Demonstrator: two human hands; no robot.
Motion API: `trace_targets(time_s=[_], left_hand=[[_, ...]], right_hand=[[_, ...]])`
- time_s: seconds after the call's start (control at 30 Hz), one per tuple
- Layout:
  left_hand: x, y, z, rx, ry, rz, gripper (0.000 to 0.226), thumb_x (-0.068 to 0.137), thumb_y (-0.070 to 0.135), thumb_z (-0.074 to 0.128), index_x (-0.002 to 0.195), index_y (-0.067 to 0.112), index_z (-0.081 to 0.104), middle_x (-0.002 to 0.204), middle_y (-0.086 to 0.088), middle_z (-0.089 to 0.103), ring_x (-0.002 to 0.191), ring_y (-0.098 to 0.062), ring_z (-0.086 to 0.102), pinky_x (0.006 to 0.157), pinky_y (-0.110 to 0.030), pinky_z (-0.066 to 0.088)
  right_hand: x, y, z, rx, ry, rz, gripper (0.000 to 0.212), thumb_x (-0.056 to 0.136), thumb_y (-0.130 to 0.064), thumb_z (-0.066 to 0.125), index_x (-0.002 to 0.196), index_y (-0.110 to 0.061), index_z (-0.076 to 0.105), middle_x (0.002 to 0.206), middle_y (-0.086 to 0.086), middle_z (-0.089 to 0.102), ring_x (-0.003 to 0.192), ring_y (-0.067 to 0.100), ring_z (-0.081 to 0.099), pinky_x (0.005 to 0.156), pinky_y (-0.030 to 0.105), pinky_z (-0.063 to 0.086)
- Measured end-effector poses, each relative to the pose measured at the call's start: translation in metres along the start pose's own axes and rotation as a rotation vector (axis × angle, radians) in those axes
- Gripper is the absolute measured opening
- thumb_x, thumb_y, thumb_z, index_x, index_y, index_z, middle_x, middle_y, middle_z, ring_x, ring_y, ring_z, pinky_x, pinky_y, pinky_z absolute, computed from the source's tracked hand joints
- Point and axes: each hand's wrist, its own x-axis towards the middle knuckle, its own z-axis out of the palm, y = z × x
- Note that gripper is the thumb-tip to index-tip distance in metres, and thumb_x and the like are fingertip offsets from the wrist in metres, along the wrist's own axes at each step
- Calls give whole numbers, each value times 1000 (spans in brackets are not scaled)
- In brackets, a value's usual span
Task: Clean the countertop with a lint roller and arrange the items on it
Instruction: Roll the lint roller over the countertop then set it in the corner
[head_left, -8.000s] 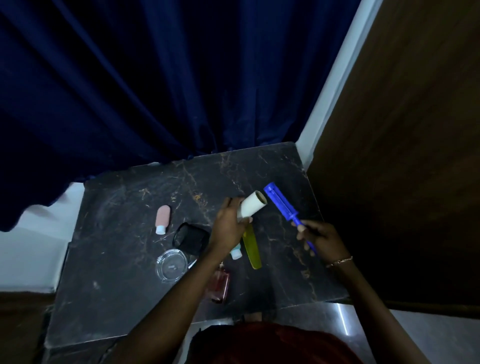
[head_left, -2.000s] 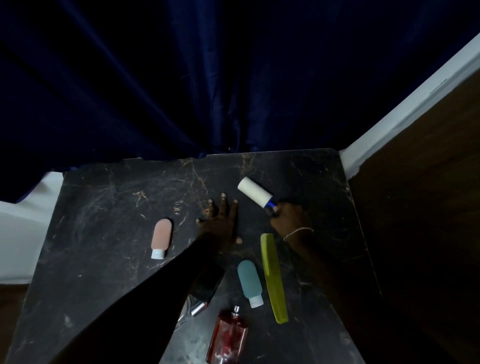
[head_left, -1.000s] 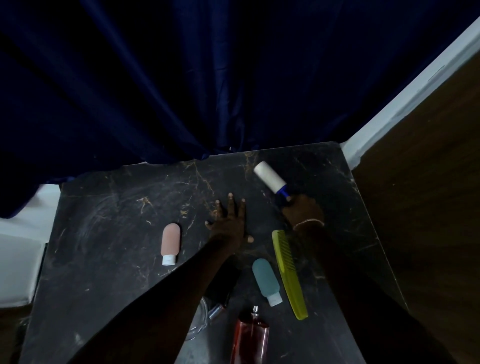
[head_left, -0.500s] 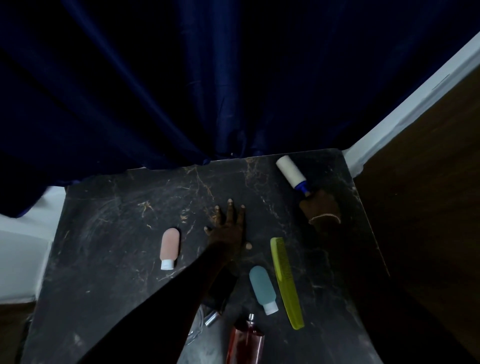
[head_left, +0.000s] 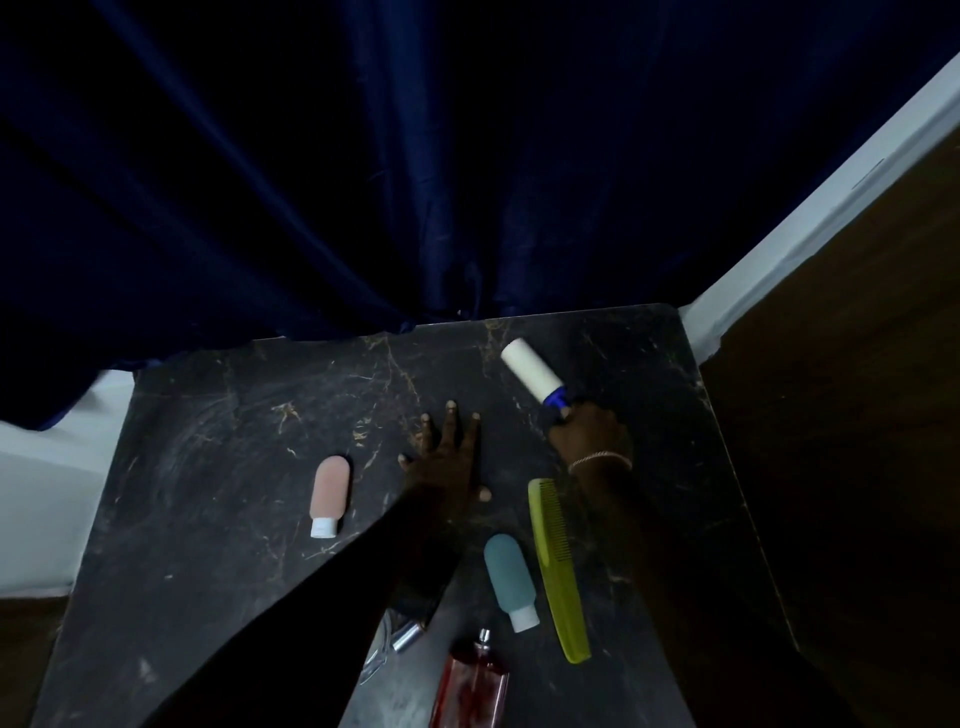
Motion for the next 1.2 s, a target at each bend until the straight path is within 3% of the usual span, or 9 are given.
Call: trace_targets(time_s=[0.17, 0.33, 0.43, 0.53, 0.73, 0.83, 0.97, 1.07, 1.2], left_hand=[[2, 2, -1, 2, -8, -13, 124, 82, 51, 77, 160, 36, -18, 164, 2, -39, 152, -42, -29, 111, -84, 15], [3, 3, -4, -8, -1, -13, 123, 80, 52, 78, 161, 36, -14, 166, 2, -34, 153, -42, -27, 109, -84, 17], [8, 3, -12, -4, 10, 10, 111, 84, 55, 73, 163, 30, -1, 171, -3, -19, 156, -43, -17, 114, -80, 18], [14, 13, -23, -14, 156, 72, 96, 90, 58, 64, 162, 24, 9, 171, -10, 1, 158, -41, 2, 121, -68, 21], [40, 79, -63, -219, 371, 169, 103, 89, 44, 69, 159, 39, -7, 172, -4, -5, 158, -33, 0, 125, -65, 14], [58, 120, -79, -257, 447, 189, 97, 89, 26, 71, 161, 33, 6, 170, -9, 11, 157, -33, 15, 126, -56, 21], [74, 159, -88, -306, 468, 300, 67, 92, 18, 67, 151, 16, 35, 148, -15, 45, 131, -35, 52, 109, -46, 45], [83, 172, -90, -357, 459, 313, 49, 95, 21, 65, 141, 17, 48, 139, -10, 58, 125, -28, 59, 105, -42, 49], [88, 183, -83, -477, 413, 373, 52, 93, 22, 70, 141, 19, 52, 138, -4, 62, 122, -15, 59, 101, -32, 46]], right_hand=[[46, 21, -38, 4, -2, 50, 50, 83, -44, 66, 118, -8, 65, 112, 16, 68, 101, 35, 66, 86, 43, 55], [65, 29, -61, 53, -125, 40, 39, 90, -33, 53, 118, -9, 65, 122, 18, 65, 115, 38, 60, 95, 45, 48], [64, 30, -69, 23, -80, -22, 32, 93, -25, 55, 113, -3, 66, 115, 20, 67, 106, 36, 63, 84, 38, 47], [63, 28, -89, -39, -25, -137, 27, 94, -25, 59, 105, -2, 69, 103, 18, 71, 95, 31, 66, 77, 32, 44], [71, 21, -154, -123, -49, -402, 19, 88, -20, 68, 101, -7, 73, 99, 12, 73, 94, 25, 67, 79, 28, 45], [77, 14, -182, -127, -75, -431, 24, 83, -22, 73, 104, -12, 69, 105, 10, 69, 98, 25, 66, 89, 37, 53], [84, 6, -206, -92, -77, -501, 15, 78, -15, 75, 91, -10, 69, 98, 9, 71, 91, 23, 67, 82, 32, 54], [87, 3, -214, -52, -70, -550, 16, 78, -13, 74, 93, -11, 70, 99, 6, 71, 95, 20, 67, 86, 29, 53], [92, 1, -215, -9, -61, -560, 21, 78, -11, 74, 99, -9, 69, 104, 7, 70, 100, 20, 64, 93, 35, 53]])
